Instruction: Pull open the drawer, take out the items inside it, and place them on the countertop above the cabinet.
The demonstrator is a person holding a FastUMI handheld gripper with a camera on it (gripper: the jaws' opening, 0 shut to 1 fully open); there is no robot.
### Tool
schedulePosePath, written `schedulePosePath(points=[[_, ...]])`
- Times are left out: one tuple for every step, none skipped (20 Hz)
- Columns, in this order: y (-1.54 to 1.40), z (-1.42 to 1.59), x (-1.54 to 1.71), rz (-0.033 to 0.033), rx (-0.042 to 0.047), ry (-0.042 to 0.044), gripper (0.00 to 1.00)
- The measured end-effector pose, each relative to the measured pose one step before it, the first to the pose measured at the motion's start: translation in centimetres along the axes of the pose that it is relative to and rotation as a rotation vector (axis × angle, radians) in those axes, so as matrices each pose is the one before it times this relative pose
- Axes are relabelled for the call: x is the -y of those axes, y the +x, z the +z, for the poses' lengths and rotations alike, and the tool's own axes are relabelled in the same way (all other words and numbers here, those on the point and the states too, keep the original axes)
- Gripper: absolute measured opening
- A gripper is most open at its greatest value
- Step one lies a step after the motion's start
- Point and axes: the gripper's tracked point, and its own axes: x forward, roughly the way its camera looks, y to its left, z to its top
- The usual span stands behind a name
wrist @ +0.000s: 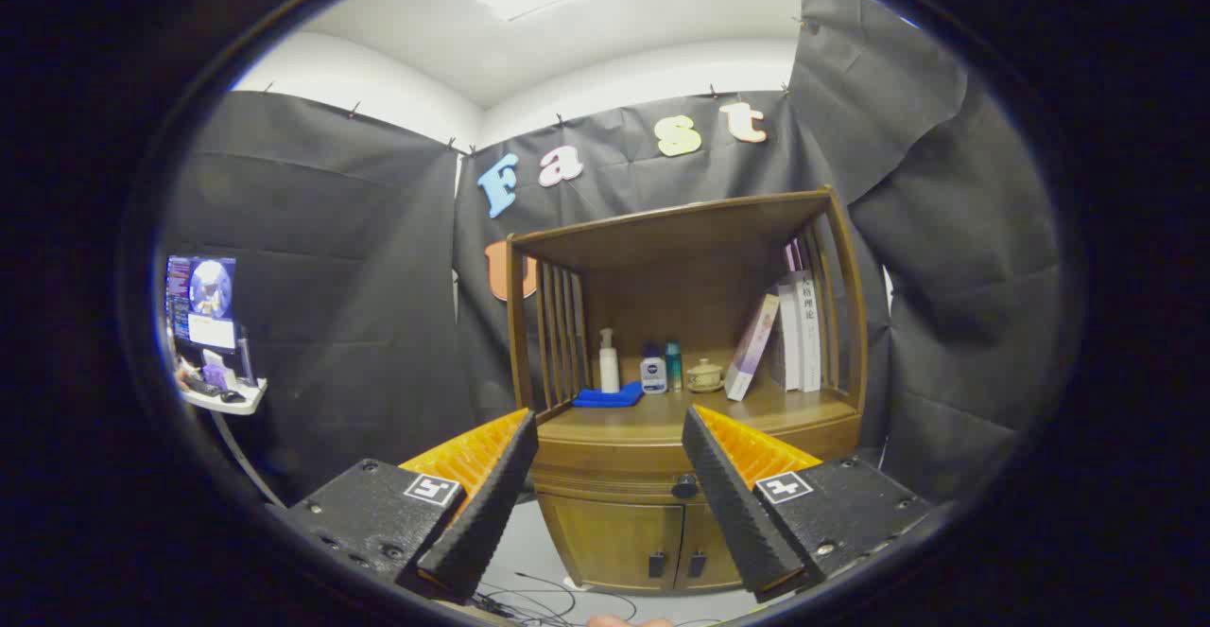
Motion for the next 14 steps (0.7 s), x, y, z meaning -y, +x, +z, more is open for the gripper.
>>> schedulePosePath(points=[[-0.072, -0.056, 0.136, -0.00078, -0.00246, -0.00096, 0.99], [-0.013, -0.154, 0.162, -0.00106, -0.00077, -0.00068, 0.99], [0.015, 0.018, 0.23, -0.00671, -0.00341, -0.00073, 0.99], [-0.142, -0.124, 0.076, -0.00234, -0.00407, 0.00002, 0.99], [-0.125, -0.128, 0.044, -0.00296, -0.00743, 0.00113, 0.99], [-0.179, -0.134, 0.08, -0.00084, -0.00775, 0.00134, 0.99], [-0.064, -0.035, 0.006, 0.0001, -0.00194, 0.00248, 0.99], [-0.058, 0.034, 0.139, -0.0028, -0.00187, 0.00134, 0.99], [0.048, 0.044, 0.025, 0.0006, 0.00054, 0.00019, 0.99], [0.153, -0.223, 0.109, -0.00305, -0.00196, -0.00162, 0.99], [0.037, -0.071, 0.127, 0.00082, 0.00165, -0.00096, 0.99], [0.047, 0.007, 0.078, -0.00301, -0.0014, -0.00069, 0.99], [-0.022, -0.136, 0.09, -0.00191, -0.00273, 0.00059, 0.99], [0.064, -0.037, 0.025, -0.00026, -0.00143, 0.00123, 0.99]])
